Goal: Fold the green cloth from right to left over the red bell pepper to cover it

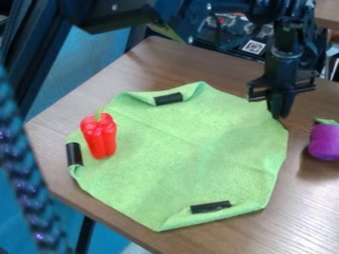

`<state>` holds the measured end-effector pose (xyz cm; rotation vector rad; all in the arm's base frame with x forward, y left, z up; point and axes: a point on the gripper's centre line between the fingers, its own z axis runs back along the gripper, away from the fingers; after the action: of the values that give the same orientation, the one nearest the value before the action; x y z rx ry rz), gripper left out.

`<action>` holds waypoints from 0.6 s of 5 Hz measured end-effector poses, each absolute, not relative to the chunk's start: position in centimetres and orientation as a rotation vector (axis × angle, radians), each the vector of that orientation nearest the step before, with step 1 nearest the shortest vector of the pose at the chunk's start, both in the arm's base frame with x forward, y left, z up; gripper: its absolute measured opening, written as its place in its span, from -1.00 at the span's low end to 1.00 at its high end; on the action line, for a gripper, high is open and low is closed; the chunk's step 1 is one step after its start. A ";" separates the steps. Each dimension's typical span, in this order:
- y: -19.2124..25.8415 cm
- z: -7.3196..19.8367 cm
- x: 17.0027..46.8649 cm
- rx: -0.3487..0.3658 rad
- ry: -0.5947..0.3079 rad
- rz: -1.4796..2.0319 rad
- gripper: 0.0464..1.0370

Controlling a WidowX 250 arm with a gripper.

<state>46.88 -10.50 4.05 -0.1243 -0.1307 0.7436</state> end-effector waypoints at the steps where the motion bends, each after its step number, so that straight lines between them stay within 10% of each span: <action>1: -10.6 4.1 46.9 -0.127 -0.133 0.753 -0.61; 3: -10.6 2.6 46.7 -0.112 -0.093 0.766 0.20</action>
<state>46.67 -10.60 2.56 -0.1122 -0.0934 0.7658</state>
